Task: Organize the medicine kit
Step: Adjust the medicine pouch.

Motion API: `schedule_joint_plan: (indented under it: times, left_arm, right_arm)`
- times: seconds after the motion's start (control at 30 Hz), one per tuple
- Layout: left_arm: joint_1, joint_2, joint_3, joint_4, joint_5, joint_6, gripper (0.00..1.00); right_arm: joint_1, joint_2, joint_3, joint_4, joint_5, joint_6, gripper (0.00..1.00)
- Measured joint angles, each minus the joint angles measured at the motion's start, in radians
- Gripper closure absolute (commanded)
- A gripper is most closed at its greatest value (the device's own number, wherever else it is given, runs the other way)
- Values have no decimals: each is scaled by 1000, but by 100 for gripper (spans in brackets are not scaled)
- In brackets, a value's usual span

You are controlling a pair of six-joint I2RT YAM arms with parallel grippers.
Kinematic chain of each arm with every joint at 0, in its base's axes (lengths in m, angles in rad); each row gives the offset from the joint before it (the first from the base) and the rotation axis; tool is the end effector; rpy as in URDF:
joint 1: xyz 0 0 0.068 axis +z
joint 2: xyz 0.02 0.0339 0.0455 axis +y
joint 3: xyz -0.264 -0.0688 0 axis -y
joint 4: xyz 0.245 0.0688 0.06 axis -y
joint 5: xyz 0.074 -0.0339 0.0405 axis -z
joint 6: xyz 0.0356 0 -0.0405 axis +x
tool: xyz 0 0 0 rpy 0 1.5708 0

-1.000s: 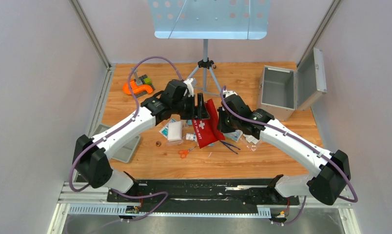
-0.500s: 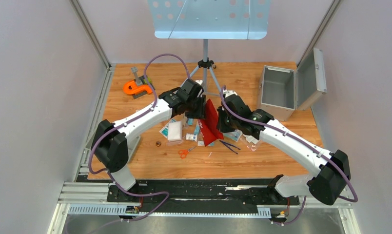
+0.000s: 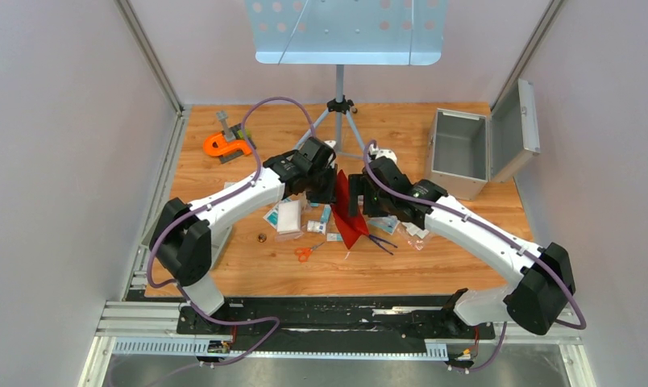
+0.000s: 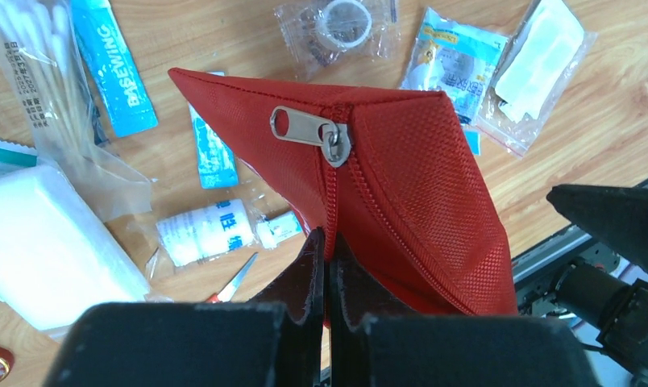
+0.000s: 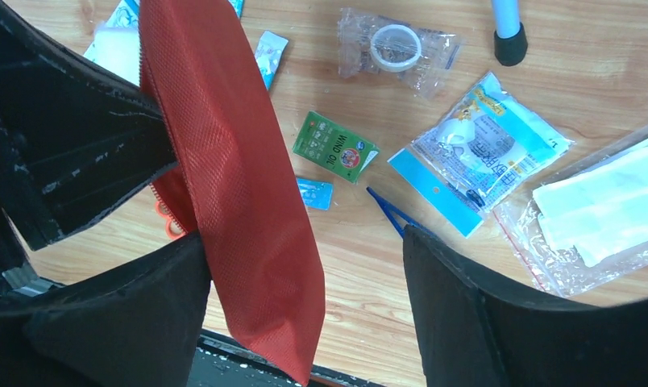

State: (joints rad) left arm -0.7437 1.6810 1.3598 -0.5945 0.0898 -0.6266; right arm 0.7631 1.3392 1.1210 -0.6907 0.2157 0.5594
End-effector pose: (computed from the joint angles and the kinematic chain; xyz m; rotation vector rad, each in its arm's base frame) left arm 0.2680 -0.2509 0.2687 0.1928 2.6065 -0.6528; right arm 0.2065 0.1869 0.2902 -0.1600 2.4709 0.3106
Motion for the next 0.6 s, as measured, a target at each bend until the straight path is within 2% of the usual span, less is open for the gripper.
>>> schedule_joint_plan:
  times: [0.17, 0.3, 0.4, 0.6]
  left_arm:
    - [0, -28, -16, 6, 21, 2, 100]
    - [0, -47, -16, 9, 33, 11, 100]
    - [0, -49, -16, 8, 42, 21, 100]
    - [0, -49, -16, 8, 63, 28, 100]
  right_arm:
    - [-49, -12, -10, 47, -101, 1, 22]
    - [-106, -55, -42, 111, -258, 3, 14]
    - [-133, -81, -56, 145, -364, 8, 12]
    - [-140, -96, -71, 196, -458, 20, 27]
